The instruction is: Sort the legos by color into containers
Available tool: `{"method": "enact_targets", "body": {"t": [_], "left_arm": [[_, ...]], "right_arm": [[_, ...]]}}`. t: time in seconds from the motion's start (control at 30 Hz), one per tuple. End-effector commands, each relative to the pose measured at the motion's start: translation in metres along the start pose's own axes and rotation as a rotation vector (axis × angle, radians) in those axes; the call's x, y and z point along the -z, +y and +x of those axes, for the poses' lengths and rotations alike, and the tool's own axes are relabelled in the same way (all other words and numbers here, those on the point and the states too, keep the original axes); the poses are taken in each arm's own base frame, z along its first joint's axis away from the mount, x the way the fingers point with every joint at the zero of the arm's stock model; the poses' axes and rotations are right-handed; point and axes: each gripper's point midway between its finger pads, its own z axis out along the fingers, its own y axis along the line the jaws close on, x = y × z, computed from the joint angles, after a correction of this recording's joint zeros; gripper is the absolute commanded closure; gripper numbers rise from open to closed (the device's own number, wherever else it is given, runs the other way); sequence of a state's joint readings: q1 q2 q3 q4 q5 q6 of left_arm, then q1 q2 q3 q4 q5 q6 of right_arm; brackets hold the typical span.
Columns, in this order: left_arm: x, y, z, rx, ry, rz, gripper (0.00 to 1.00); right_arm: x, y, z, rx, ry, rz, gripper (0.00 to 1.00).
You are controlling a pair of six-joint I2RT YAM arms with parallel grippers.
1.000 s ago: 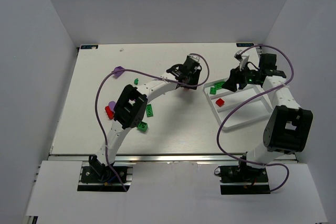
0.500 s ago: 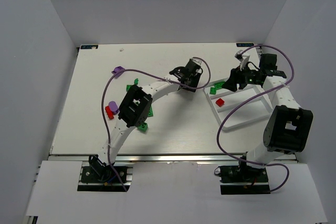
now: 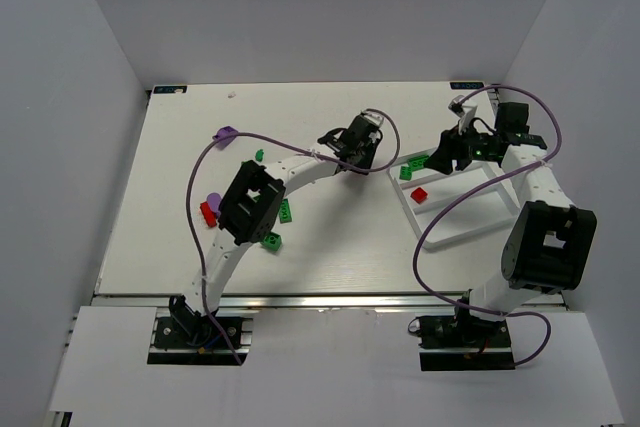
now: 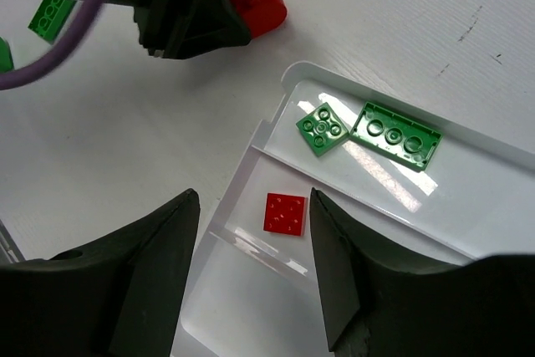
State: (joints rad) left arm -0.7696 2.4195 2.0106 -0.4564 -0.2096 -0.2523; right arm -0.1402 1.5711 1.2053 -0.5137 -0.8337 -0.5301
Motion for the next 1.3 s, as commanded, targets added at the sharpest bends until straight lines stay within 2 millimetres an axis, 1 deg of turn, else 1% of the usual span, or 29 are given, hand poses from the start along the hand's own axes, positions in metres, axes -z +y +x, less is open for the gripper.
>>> {"method": "enact_targets", "body": {"t": [0.0,0.03,0.07,0.1,0.13,0.17,0.2,0.23,0.27,0.3,0.33,0.37,0.43,0.47,0.53,0.57,0.6,0.67,0.7,0.83,0.9,1.0,1.03,1.07,1.17,1.27], "left_arm": [[0.078,-0.032,-0.060,0.052,-0.156,0.199,0.94],[0.087,-0.036,-0.060,0.061,-0.168,0.236,0.95],[0.099,-0.042,-0.071,0.072,-0.223,0.286,0.95],[0.112,-0.056,-0.065,0.077,-0.215,0.377,0.95],[0.127,-0.057,-0.057,0.084,-0.215,0.415,0.95],[0.137,-0.065,-0.063,0.088,-0.256,0.470,0.94],[0.148,-0.077,-0.057,0.093,-0.245,0.547,0.94],[0.154,-0.083,-0.047,0.091,-0.238,0.589,0.93],[0.159,-0.090,-0.047,0.093,-0.248,0.627,0.93],[0.163,-0.098,-0.048,0.096,-0.255,0.668,0.92],[0.165,-0.107,-0.046,0.089,-0.251,0.686,0.92],[0.158,-0.112,-0.041,0.088,-0.235,0.690,0.91],[0.153,-0.125,-0.039,0.082,-0.220,0.709,0.91],[0.146,-0.131,-0.042,0.082,-0.223,0.715,0.91],[0.141,-0.139,-0.043,0.089,-0.218,0.726,0.91],[0.143,-0.144,-0.054,0.089,-0.238,0.741,0.90],[0.133,-0.147,-0.050,0.091,-0.221,0.739,0.90],[0.129,-0.154,-0.054,0.085,-0.223,0.748,0.89],[0.124,-0.159,-0.059,0.081,-0.231,0.755,0.89],[0.111,-0.174,-0.066,0.071,-0.240,0.771,0.86],[0.104,-0.178,-0.060,0.078,-0.212,0.765,0.83],[0.095,-0.186,-0.060,0.086,-0.208,0.773,0.82],[0.096,-0.191,-0.063,0.084,-0.216,0.782,0.80],[0.089,-0.193,-0.058,0.086,-0.203,0.780,0.79],[0.081,-0.199,-0.055,0.096,-0.193,0.782,0.76],[0.075,-0.206,-0.053,0.111,-0.186,0.780,0.66]], "right_arm": [[0.013,0.001,-0.022,0.047,-0.052,0.026,0.40],[0.015,0.000,-0.024,0.049,-0.055,0.032,0.41],[0.017,-0.003,-0.024,0.046,-0.055,0.050,0.42],[0.019,-0.004,-0.026,0.046,-0.060,0.062,0.43],[0.022,-0.006,-0.031,0.055,-0.076,0.077,0.47],[0.025,-0.010,-0.031,0.042,-0.082,0.094,0.50],[0.027,-0.012,-0.032,0.038,-0.088,0.103,0.52],[0.030,-0.014,-0.035,0.041,-0.100,0.114,0.59],[0.031,-0.016,-0.035,0.037,-0.105,0.118,0.62],[0.031,-0.016,-0.036,0.032,-0.108,0.119,0.70],[0.033,-0.017,-0.038,0.030,-0.114,0.123,0.73],[0.033,-0.017,-0.039,0.029,-0.118,0.122,0.76],[0.034,-0.017,-0.041,0.023,-0.124,0.121,0.77],[0.035,-0.017,-0.042,0.024,-0.126,0.123,0.77],[0.037,-0.017,-0.043,0.026,-0.131,0.127,0.76],[0.038,-0.016,-0.043,0.029,-0.133,0.128,0.76],[0.038,-0.016,-0.044,0.031,-0.135,0.128,0.76],[0.040,-0.016,-0.043,0.029,-0.139,0.130,0.75],[0.041,-0.015,-0.043,0.030,-0.140,0.132,0.74],[0.042,-0.016,-0.041,0.020,-0.143,0.132,0.73],[0.042,-0.015,-0.038,0.014,-0.143,0.128,0.73],[0.043,-0.015,-0.037,0.009,-0.144,0.130,0.71],[0.044,-0.016,-0.037,0.008,-0.145,0.132,0.70],[0.044,-0.016,-0.037,0.010,-0.147,0.132,0.70],[0.045,-0.018,-0.035,0.005,-0.148,0.134,0.70],[0.046,-0.019,-0.035,-0.001,-0.152,0.136,0.68]]}}
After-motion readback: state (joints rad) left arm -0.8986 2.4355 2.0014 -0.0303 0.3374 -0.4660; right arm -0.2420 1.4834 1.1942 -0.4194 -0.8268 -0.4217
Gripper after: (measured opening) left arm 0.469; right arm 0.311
